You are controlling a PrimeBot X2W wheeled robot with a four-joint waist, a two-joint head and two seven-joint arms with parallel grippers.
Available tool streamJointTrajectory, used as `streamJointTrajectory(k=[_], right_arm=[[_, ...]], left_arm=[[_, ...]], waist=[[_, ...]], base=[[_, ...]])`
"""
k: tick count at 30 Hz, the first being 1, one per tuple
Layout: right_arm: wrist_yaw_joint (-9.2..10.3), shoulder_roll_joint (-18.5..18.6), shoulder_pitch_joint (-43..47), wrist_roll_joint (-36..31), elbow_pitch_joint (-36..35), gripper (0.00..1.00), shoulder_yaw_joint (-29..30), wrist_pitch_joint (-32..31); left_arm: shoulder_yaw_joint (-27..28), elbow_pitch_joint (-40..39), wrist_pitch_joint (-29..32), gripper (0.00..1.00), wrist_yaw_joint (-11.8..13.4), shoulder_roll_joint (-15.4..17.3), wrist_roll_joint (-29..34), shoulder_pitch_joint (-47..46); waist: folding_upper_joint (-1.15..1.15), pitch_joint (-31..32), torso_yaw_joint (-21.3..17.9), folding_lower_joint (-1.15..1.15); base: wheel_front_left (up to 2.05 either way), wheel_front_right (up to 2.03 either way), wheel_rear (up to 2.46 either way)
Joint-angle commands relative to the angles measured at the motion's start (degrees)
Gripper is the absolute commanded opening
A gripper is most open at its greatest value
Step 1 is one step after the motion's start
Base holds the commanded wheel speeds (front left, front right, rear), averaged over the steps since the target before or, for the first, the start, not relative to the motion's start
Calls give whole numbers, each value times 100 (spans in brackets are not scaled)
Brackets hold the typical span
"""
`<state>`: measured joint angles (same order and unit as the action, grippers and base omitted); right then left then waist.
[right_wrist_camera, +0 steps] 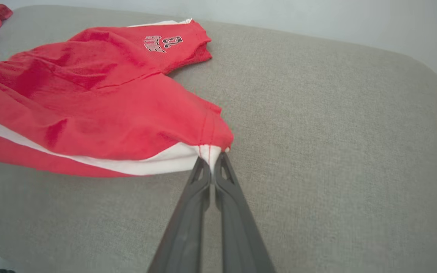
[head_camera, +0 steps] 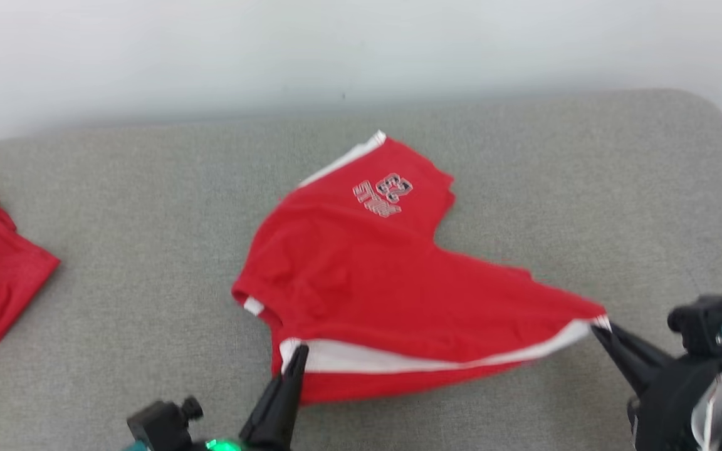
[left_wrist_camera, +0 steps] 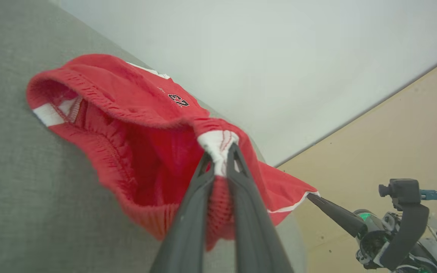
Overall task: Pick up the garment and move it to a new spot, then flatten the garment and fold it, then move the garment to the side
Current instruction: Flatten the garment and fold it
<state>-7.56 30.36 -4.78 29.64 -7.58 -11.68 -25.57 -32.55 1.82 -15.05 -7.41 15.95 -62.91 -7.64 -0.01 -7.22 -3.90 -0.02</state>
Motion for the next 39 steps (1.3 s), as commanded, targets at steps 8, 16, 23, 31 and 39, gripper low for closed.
streamJointTrajectory(k=[8, 16, 23, 31, 39], right_arm=[[15, 21, 1043, 141, -440, 0, 325, -1040], [15, -245, 1907, 270, -888, 0, 672, -2096], [15, -500, 2243, 311, -1443, 0, 834, -2584], [15, -218, 1231, -37, -1541, 0, 827, -1626], [14, 188, -240, -111, -611, 0, 357, -811]], left_arm=[[-375, 183, -18, 0, -10, 149, 51, 526], [-500, 279, -18, 0, -10, 419, -146, 877], [-305, 153, -19, 0, -10, 521, -91, 1117], [-226, -283, -19, 0, -10, 170, 195, 514], [71, 83, -18, 0, -11, -326, 326, -356]], waist=[[1, 307, -17, 2], [1, 348, 24, 2], [1, 277, 84, 2], [1, 148, 220, 2], [1, -179, 423, 2]], base=[[0, 0, 0], [0, 0, 0], [0, 0, 0], [0, 0, 0], [0, 0, 0]])
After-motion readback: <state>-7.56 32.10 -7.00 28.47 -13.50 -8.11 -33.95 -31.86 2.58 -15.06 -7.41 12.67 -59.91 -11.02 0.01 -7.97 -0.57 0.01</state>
